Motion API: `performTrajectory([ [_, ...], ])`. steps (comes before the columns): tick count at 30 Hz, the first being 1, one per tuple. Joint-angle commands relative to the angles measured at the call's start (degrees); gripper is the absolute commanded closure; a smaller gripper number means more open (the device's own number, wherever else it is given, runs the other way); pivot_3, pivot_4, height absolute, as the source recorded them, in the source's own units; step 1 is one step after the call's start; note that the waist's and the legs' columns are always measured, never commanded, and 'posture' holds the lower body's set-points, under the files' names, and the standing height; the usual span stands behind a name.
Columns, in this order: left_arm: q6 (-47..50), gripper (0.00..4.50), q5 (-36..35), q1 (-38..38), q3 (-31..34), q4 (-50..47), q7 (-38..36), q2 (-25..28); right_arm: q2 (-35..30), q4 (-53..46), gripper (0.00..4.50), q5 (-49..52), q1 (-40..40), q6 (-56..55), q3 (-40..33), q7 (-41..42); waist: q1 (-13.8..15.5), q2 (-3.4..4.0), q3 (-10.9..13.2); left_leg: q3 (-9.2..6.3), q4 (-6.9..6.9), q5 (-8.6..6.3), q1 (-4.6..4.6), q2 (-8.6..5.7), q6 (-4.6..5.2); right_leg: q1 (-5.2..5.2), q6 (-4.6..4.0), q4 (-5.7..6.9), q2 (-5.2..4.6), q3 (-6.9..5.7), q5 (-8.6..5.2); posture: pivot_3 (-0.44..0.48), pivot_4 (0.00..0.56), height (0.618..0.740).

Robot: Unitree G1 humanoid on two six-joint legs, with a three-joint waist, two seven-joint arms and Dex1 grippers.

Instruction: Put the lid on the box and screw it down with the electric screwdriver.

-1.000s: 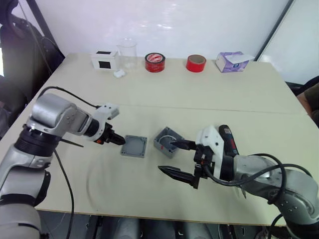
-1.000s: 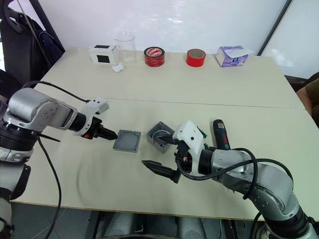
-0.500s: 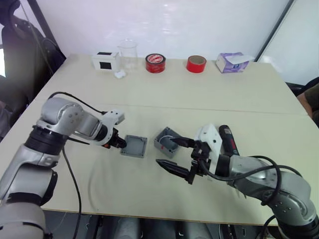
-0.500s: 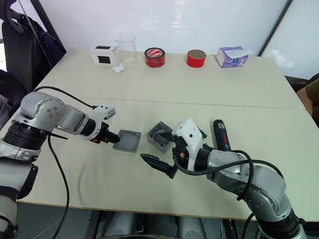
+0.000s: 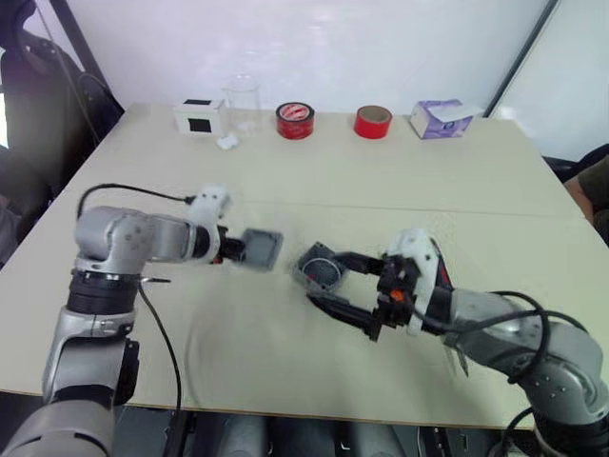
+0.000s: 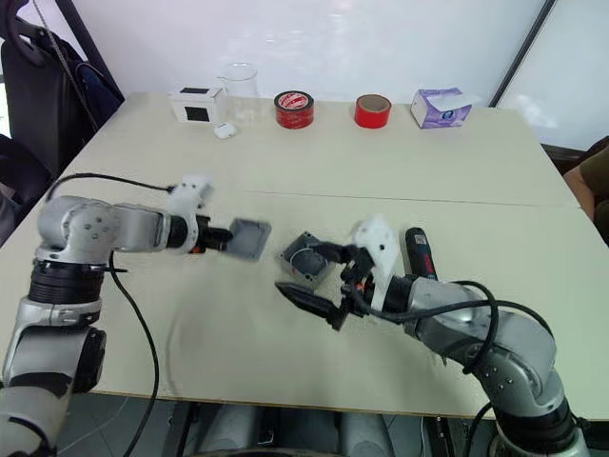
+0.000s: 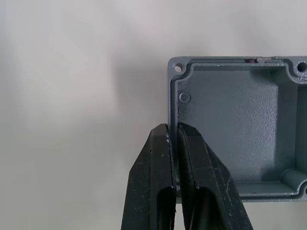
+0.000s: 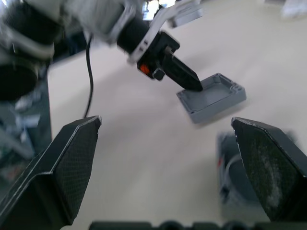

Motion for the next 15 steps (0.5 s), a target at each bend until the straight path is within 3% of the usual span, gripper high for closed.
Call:
performTrajectory([
  [1, -15.1, 4.49, 3.6, -3.7, 4.6, -1.6, -4.9, -2.2, 2.0, 6.1, 0.0, -1.3, -7.9, -0.9, -0.8, -3.6, 0.0, 0.0, 0.0, 0.03, 0.0, 0.0, -0.02, 0.0, 0.0, 0.0, 0.0, -0.02, 0.0, -0.01, 0.01, 0.0, 0.15, 0.74],
  [5, -32.6, 4.49, 11.5, -5.5, 3.2, 1.1, -8.5, -6.1, 8.7, 21.2, 0.0, -7.3, -21.8, 0.2, 1.7, -10.3, -0.2, 0.02, 0.0, 0.15, 0.0, 0.05, -0.03, -0.02, -0.09, -0.04, -0.06, -0.03, -0.01, 0.0, 0.09, 0.0, 0.15, 0.74],
  [8, -44.1, 4.49, 15.9, -5.4, 1.7, 1.3, -12.7, -9.2, 13.6, 30.9, 0.0, -8.1, -29.7, 2.1, -0.4, -14.9, -0.2, 0.03, 0.0, 0.15, -0.06, 0.06, -0.06, -0.01, -0.1, -0.07, 0.02, -0.01, 0.02, -0.02, 0.13, 0.0, 0.15, 0.74],
  [15, -57.2, 4.49, 23.0, -3.9, -2.4, 1.2, -18.1, -14.0, 16.6, 38.3, 0.0, -6.2, -37.1, 4.8, -5.1, -15.5, 0.0, 0.04, 0.0, 0.25, -0.12, 0.19, -0.38, -0.06, -0.33, -0.26, 0.04, -0.11, -0.05, -0.02, 0.14, 0.0, 0.15, 0.74],
])
